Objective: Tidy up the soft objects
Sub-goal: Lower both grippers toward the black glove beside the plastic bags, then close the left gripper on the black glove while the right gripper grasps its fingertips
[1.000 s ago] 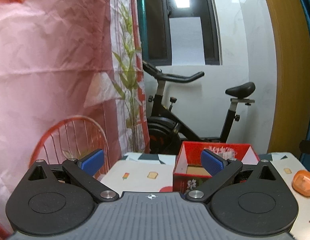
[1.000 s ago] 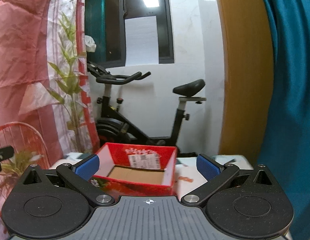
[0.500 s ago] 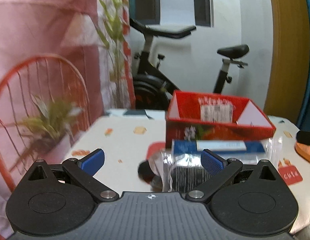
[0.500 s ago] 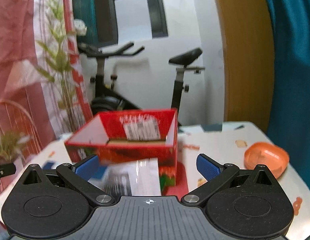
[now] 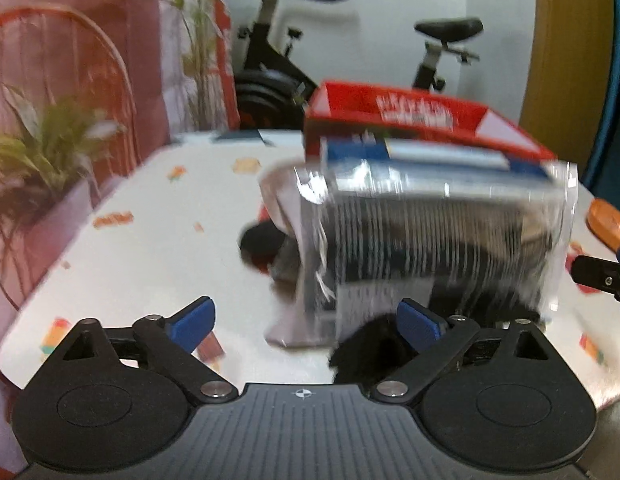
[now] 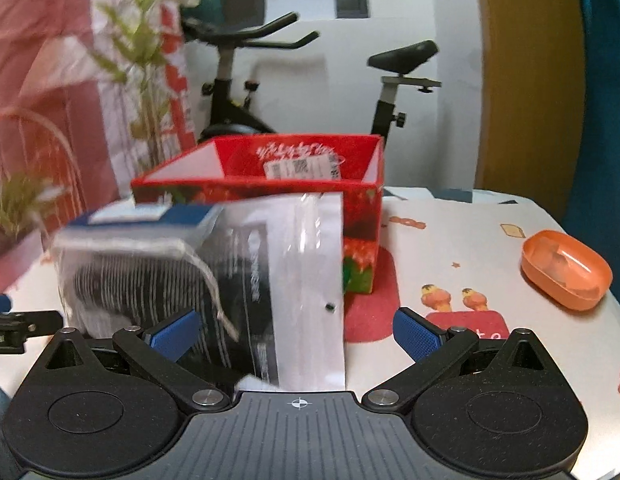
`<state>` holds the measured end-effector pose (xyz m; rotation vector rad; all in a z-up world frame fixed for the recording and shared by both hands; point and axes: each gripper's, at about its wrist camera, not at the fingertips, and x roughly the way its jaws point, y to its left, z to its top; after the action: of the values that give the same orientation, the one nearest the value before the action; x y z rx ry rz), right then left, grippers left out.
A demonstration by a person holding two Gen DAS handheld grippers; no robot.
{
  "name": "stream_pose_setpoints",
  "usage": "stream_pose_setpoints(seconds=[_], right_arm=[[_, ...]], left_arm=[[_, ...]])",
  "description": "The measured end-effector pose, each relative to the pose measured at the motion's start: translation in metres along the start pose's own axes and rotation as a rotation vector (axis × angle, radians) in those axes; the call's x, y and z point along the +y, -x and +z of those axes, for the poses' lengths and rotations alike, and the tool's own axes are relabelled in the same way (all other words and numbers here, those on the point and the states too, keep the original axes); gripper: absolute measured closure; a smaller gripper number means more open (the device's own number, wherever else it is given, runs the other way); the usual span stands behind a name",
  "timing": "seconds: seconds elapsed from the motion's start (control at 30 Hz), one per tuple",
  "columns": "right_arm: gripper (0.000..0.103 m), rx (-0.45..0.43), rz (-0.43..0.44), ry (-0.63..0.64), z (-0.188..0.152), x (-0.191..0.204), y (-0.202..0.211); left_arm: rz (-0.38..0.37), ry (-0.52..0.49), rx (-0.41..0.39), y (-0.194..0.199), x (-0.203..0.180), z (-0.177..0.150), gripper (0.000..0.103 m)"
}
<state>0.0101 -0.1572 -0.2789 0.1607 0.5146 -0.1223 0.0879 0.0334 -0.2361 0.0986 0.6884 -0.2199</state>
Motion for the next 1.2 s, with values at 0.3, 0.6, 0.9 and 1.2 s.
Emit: stream_pose_setpoints(seconds=[0.3,0.6,0.9,1.2], right_arm=[[0.023,0.122,0.068,0.009,-0.027,0.004,-0.024],[0.027,0.15,0.134,0.007,-0.036,0.008,-0.038],[0.033,0.211,0.192,0.015,-0.046,0.014,-0.053],[0.036,0.222,0.207,0.007,-0.05,0.015,-0.06]], left_arm=[[-0.103,0.022,0.095,-0.025,0.004,-0.016,0.017],[-0.18,0.022,0.175,-0.048,-0.004,-0.026,0.022],[-0.205,0.045,0.168,-0.05,-0.001,-0.026,0.022],[-0.205,0.024,0.158,-0.052,-0.007,-0.026,0.022]])
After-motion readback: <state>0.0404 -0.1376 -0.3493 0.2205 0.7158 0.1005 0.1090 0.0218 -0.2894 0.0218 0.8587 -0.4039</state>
